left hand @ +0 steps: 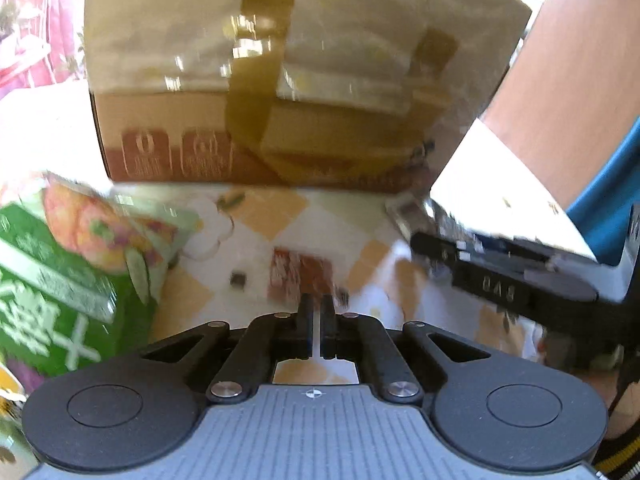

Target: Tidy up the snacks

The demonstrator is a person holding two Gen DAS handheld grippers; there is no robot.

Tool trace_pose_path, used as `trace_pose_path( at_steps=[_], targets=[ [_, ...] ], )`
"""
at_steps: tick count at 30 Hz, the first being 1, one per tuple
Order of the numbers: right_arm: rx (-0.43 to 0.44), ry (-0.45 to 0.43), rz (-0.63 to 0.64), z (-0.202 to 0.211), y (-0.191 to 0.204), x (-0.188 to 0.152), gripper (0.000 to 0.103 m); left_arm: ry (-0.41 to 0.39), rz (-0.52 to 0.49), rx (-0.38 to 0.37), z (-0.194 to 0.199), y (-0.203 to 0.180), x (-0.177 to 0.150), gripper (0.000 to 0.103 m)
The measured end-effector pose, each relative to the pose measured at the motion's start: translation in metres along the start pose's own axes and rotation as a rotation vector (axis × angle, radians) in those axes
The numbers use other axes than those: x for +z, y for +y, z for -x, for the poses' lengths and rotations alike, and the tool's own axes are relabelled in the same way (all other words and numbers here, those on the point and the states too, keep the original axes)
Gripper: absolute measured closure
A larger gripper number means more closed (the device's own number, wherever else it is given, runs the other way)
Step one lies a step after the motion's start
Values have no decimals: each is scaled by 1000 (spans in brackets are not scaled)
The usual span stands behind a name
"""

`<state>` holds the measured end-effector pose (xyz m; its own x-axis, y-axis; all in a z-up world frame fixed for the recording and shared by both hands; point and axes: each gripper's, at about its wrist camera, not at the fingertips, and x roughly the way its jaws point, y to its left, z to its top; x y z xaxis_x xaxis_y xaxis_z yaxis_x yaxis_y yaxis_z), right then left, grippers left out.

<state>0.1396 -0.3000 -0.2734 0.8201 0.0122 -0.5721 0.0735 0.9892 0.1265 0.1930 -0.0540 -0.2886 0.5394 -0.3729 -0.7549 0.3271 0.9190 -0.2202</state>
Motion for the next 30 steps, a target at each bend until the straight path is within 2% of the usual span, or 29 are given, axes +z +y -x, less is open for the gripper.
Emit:
trace_pose_path(
  at_steps=[6, 9, 16, 17, 20, 22, 24, 26, 28, 30],
  targets=[
    [0, 1, 1, 0, 0, 0, 64, -15, 79, 46, -7, 7, 9, 96],
    [-1, 1, 2, 0, 1, 0, 64, -31, 84, 83, -12, 13, 17, 95],
    [1, 0, 0, 0, 0, 0, 64, -58, 91, 106, -26, 17, 36, 93],
    [2, 0, -1, 0, 0, 0, 64, -64, 93, 107, -28, 16, 38, 87],
    [4, 1, -3, -1, -1, 0, 64, -81, 106, 109, -29, 14, 44, 55],
    [5, 1, -3, 0, -1, 0, 64, -81, 115, 95, -29, 13, 46, 53],
    [6, 1, -5, 0, -1, 0, 64, -85, 82, 89, -31, 6, 47, 53],
    [10, 0, -12, 0, -3, 0, 64, -82, 50, 110, -34, -1, 49, 53],
    [11, -1, -17, 0, -5, 1, 65, -67, 64, 136, -40, -2, 53, 52],
    [11, -1, -16, 0, -5, 1, 65, -73, 75, 157, -42, -3, 56, 47]
  ],
)
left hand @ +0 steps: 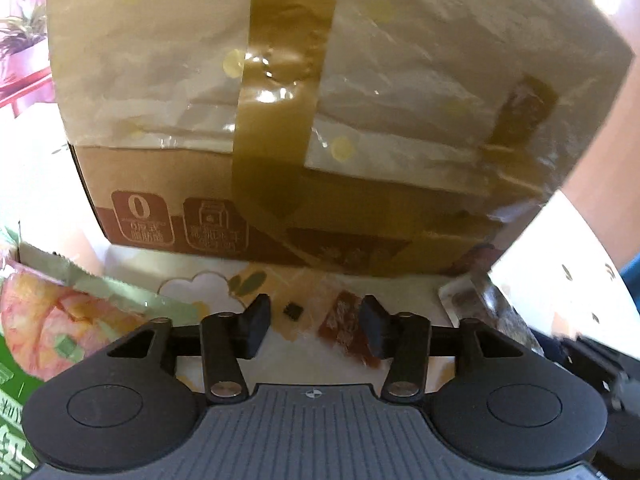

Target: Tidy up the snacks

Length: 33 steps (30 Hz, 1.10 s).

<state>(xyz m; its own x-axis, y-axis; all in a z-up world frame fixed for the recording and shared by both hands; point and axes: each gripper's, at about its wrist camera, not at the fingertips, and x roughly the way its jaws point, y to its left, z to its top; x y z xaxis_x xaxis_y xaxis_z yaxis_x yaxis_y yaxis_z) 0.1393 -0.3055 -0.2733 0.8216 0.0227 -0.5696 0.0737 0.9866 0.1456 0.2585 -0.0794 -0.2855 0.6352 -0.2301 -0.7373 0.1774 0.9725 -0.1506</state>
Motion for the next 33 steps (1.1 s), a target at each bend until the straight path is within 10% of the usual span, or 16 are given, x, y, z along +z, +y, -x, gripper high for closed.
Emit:
trace_pose_path(
  at_steps=[11, 33],
  targets=[
    [6, 0, -8, 0, -2, 0, 65, -31, -172, -13, 4, -21, -20, 57],
    [7, 1, -7, 0, -3, 0, 65, -8, -182, -40, 31, -4, -47, 60]
  ],
)
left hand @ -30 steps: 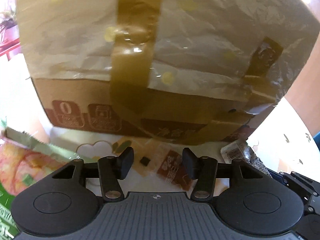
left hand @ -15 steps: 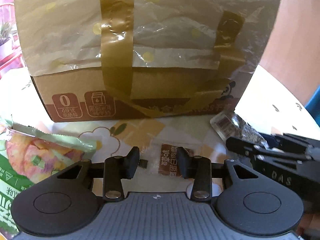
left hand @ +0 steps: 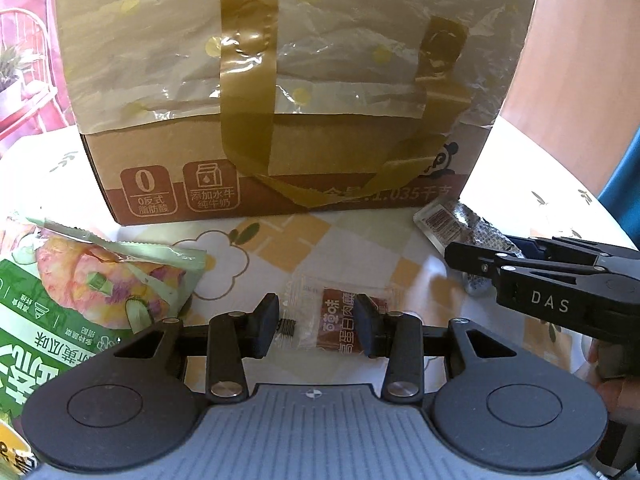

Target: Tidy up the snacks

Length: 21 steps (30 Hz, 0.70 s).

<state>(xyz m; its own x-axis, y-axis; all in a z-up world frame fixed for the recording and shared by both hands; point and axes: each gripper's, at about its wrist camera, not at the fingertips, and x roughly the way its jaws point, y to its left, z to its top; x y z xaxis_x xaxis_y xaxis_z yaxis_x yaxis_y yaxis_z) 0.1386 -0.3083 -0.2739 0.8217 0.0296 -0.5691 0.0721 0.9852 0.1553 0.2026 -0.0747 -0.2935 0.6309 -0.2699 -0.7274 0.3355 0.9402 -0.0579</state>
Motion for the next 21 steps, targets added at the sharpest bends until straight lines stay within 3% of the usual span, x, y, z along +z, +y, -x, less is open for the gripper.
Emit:
trace_pose_path(
  at_steps=[8, 10, 11, 21],
  targets=[
    [0, 0, 1, 0, 0, 0, 65, -11, -8, -9, -5, -1, 2, 64],
    [-1, 0, 1, 0, 0, 0, 65, -22, -1, -7, -4, 2, 0, 75],
    [-1, 0, 2, 0, 0, 0, 65, -21, 1, -2, -3, 3, -1, 100],
    [2, 0, -2, 0, 0, 0, 65, -14, -6, -5, 3, 5, -2, 100]
  ],
)
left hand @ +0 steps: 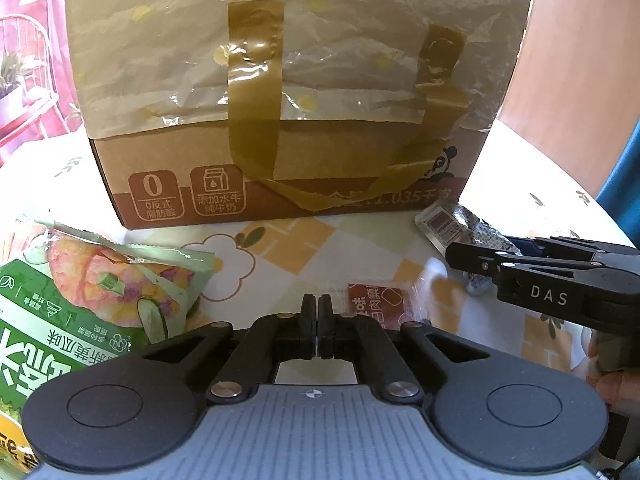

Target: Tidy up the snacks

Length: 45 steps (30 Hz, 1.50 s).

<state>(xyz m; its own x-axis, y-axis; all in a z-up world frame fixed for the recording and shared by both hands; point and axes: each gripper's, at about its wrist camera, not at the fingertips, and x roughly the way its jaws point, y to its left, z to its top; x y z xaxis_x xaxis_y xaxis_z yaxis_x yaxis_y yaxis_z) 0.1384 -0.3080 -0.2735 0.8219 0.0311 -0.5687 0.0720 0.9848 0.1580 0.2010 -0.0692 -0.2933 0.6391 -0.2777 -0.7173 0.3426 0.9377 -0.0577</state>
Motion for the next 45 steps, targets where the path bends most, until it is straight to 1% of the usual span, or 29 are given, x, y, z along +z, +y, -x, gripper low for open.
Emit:
trace_pose_path(
  at_steps=[4, 10, 13, 14, 15, 16, 17, 18, 19, 20, 21, 25, 28, 33, 34, 35, 38, 42, 45],
  targets=[
    [0, 0, 0, 0, 0, 0, 65, 34, 38, -32, 2, 5, -3, 100],
    [0, 0, 0, 0, 0, 0, 65, 60, 24, -61, 11, -1, -11, 100],
    [0, 1, 0, 0, -1, 0, 65, 85, 21, -117, 14, -6, -13, 100],
    [0, 1, -1, 0, 0, 0, 65, 91, 13, -140, 15, -8, -13, 96],
    [0, 1, 0, 0, 0, 1, 65, 87, 0, -151, 16, -9, -12, 95],
    [0, 1, 0, 0, 0, 0, 65, 73, -18, -147, 18, -11, -10, 93],
    [0, 1, 0, 0, 0, 0, 65, 55, -38, -136, 20, -11, -8, 87],
    [0, 0, 0, 0, 0, 0, 65, 39, -54, -124, 21, -12, -7, 72],
    [0, 0, 0, 0, 0, 0, 65, 25, -65, -118, 21, -11, -4, 62],
    [0, 0, 0, 0, 0, 0, 65, 15, -78, -122, 20, -11, -1, 47],
    [-1, 0, 1, 0, 0, 0, 65, 13, -95, -130, 18, -11, 1, 42],
    [1, 0, -1, 0, 0, 0, 65, 33, -187, -132, 2, -16, 9, 41],
    [1, 1, -1, 0, -1, 1, 65, 49, -227, -151, -6, -17, 9, 42],
    [4, 0, -5, 0, -1, 1, 65, 26, -287, -146, -8, -24, 5, 41],
    [4, 0, -6, 0, -1, 1, 65, 23, -287, -149, -9, -24, 4, 42],
    [4, 0, -5, 0, -1, 1, 65, 20, -278, -150, -9, -24, 5, 48],
    [4, 1, -5, 0, -2, 1, 65, 11, -235, -113, -10, -22, 7, 54],
    [4, 1, -4, 0, -1, 1, 65, 1, -168, -44, -10, -15, 9, 56],
    [3, 1, -1, 1, -2, 1, 65, -5, -129, -29, -8, -11, 8, 58]
  ],
)
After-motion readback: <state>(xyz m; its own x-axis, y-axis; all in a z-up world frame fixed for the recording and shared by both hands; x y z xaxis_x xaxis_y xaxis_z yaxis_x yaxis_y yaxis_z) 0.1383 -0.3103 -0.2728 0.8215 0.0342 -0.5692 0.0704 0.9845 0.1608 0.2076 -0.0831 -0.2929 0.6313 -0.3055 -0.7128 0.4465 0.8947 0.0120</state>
